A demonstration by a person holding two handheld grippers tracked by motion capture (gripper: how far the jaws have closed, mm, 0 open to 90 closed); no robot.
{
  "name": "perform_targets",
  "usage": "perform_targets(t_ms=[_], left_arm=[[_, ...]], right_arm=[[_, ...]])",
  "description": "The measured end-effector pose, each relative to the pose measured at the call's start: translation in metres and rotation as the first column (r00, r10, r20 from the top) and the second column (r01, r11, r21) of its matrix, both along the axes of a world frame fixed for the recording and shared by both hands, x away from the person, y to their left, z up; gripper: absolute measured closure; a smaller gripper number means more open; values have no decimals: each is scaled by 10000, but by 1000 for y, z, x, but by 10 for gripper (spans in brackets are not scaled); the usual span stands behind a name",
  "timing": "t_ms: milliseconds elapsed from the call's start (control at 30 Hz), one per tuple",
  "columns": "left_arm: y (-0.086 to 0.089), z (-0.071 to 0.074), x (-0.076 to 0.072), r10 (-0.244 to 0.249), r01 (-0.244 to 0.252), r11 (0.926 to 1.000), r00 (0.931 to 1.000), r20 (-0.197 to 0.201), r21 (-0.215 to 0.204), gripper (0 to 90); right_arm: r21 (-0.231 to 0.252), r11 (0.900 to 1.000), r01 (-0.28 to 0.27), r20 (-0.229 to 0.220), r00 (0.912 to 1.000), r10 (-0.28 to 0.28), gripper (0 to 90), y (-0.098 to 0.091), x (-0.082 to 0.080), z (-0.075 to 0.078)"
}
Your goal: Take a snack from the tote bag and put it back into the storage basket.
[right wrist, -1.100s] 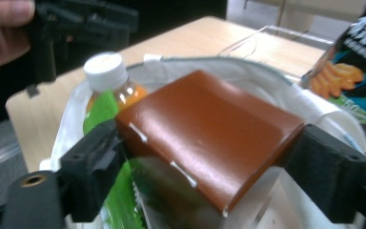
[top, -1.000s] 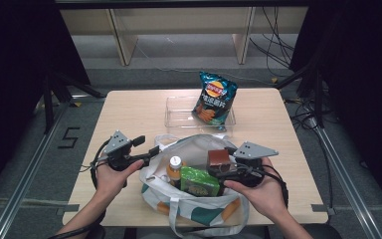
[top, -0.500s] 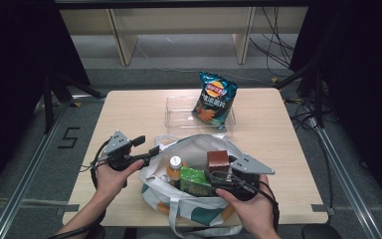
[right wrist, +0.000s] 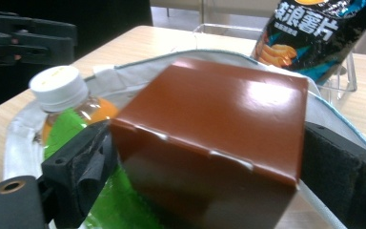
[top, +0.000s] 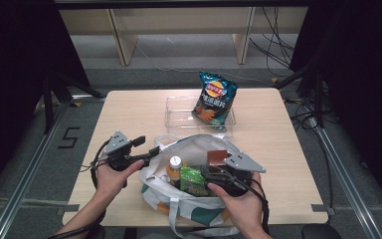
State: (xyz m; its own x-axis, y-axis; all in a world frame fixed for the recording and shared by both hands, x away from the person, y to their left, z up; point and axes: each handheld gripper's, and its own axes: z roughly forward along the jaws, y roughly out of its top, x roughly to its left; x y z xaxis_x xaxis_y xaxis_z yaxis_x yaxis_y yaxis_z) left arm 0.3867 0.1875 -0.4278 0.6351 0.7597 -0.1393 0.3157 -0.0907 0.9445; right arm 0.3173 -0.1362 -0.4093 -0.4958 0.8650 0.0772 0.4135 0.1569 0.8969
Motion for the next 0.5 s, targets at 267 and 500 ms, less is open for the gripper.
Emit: perform_targets(t_ms=[267,500], left_arm=[[-1,0,0,-14,14,10000,10000,-35,36,298],[0,0,0,-31,31,10000,10000,-12,47,298]], right_arm=[[-122,9997,225,145,9996,-223,142,3,2,0],[-65,9993,357,346,9988,-354,154,3,4,2]])
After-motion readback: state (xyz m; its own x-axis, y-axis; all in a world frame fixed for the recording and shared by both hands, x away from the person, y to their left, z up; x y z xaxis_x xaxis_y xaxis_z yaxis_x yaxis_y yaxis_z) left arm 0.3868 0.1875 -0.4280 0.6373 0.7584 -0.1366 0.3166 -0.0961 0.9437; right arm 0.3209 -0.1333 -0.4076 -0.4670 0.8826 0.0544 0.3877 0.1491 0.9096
